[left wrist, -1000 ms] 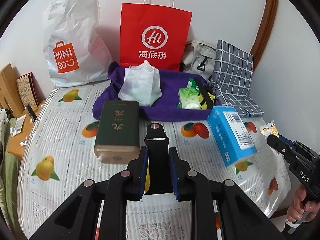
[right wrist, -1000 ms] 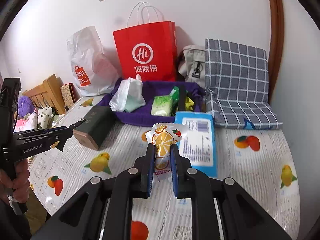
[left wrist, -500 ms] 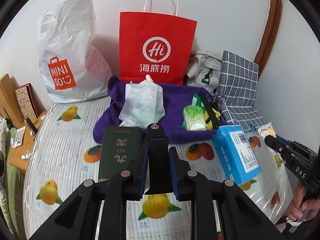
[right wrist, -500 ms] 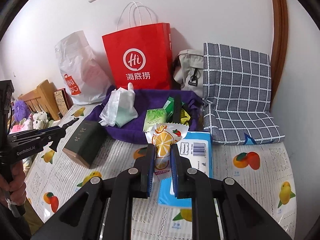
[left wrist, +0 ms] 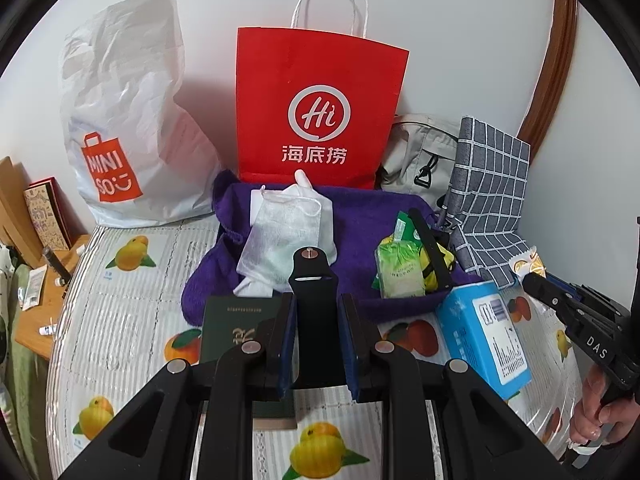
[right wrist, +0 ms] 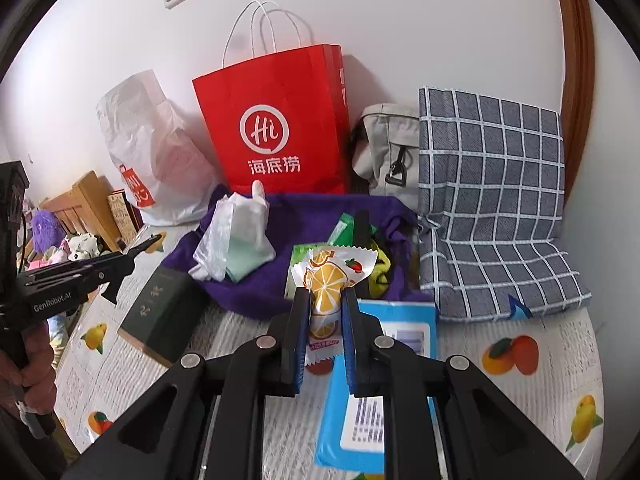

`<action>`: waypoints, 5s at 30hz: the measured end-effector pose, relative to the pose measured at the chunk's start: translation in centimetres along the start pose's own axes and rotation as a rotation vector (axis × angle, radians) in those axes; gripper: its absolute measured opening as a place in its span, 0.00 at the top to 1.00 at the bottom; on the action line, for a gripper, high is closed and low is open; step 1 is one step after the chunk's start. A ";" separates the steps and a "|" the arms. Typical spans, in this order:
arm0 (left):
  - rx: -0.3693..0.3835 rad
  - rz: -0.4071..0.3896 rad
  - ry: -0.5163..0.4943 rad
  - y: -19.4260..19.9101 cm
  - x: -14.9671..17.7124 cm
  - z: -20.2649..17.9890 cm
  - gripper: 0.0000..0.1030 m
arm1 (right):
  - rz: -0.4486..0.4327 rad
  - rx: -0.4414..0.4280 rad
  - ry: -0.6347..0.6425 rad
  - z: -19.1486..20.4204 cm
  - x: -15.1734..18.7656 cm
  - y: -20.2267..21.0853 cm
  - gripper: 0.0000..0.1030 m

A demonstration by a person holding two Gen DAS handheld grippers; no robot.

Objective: Organize soft objects

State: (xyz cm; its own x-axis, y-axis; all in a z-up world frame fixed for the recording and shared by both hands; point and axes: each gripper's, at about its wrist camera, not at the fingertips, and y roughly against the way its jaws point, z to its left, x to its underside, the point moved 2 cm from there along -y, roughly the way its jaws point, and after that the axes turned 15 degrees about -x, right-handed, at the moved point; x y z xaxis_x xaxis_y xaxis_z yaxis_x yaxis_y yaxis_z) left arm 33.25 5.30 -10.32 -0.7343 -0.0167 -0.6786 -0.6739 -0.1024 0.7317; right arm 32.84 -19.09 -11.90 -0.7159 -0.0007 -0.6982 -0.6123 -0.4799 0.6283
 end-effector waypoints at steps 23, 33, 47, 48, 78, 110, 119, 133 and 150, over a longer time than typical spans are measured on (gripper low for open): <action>0.008 0.003 0.006 -4.8 -4.6 -0.9 0.81 | -0.017 0.001 0.042 -1.1 -6.5 -4.9 0.85; 0.013 0.038 0.025 -8.5 -5.9 -0.9 0.81 | 0.024 -0.001 0.050 -2.8 -7.4 -8.8 0.85; 0.064 0.101 0.010 -12.9 -5.8 -2.4 0.80 | 0.117 -0.029 -0.014 -6.3 -6.3 -12.8 0.84; 0.067 0.107 0.008 -13.1 -5.7 -2.5 0.80 | 0.125 -0.031 -0.016 -6.5 -6.2 -13.1 0.84; 0.005 0.173 0.029 -15.0 -5.4 -1.4 0.39 | 0.157 0.003 -0.015 -7.0 -5.5 -14.6 0.41; -0.106 -0.040 0.006 13.9 7.7 -0.3 0.04 | -0.002 0.151 0.005 8.5 6.7 11.7 0.01; -0.065 -0.061 0.031 19.2 12.2 -0.5 0.04 | -0.005 0.142 -0.023 10.6 11.5 17.1 0.01; -0.068 -0.110 -0.004 23.1 14.9 -1.6 0.04 | -0.076 0.176 -0.022 11.6 13.6 22.1 0.01; -0.062 -0.124 -0.017 24.0 15.4 -2.0 0.04 | -0.086 0.185 -0.022 11.8 14.3 23.1 0.01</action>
State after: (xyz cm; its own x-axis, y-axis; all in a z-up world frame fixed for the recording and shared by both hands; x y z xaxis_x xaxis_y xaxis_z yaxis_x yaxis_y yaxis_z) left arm 5.90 0.62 -3.35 -0.6471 0.0166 -0.7622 -0.7538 -0.1635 0.6364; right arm 4.50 -19.78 -3.33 -0.6639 0.0532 -0.7459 -0.7215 -0.3080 0.6202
